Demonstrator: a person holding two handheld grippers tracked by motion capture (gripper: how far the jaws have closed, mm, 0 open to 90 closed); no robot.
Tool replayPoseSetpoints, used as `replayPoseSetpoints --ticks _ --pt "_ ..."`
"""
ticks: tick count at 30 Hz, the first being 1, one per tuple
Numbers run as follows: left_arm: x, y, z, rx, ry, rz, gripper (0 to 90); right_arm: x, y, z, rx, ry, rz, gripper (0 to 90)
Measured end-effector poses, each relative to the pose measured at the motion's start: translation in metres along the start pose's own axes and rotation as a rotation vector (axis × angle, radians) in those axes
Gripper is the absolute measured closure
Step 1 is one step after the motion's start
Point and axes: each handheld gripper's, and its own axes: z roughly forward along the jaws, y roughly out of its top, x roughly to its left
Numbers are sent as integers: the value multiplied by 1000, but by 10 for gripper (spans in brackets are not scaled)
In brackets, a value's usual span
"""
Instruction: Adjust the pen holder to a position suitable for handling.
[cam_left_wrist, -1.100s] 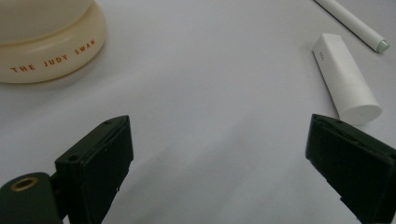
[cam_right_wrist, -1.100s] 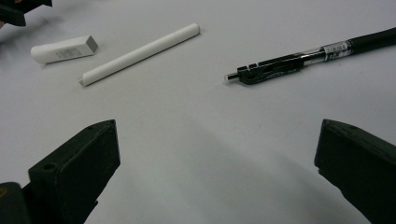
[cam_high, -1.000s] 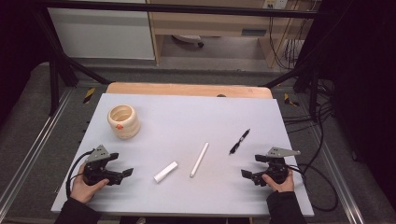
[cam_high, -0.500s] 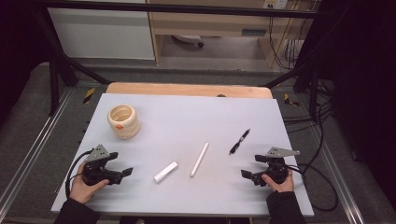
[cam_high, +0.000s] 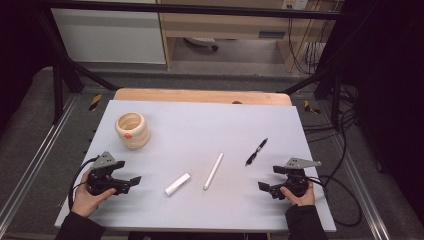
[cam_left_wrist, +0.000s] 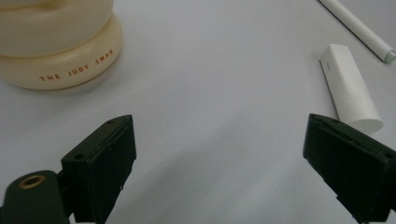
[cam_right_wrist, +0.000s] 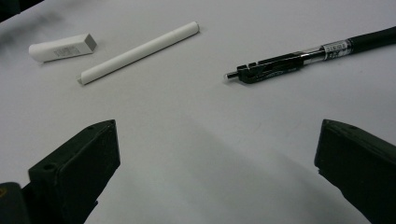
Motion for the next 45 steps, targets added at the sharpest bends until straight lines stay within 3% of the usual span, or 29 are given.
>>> replayPoseSetpoints --ticks 16,26,45 --pt "5 26 -10 -10 34 27 75 0 0 0 3 -3 -2 7" --pt "12 53 -14 -11 57 48 73 0 0 0 2 -4 -2 7" --pt "26 83 -2 -1 124 40 104 0 0 1 8 -6 -3 7"
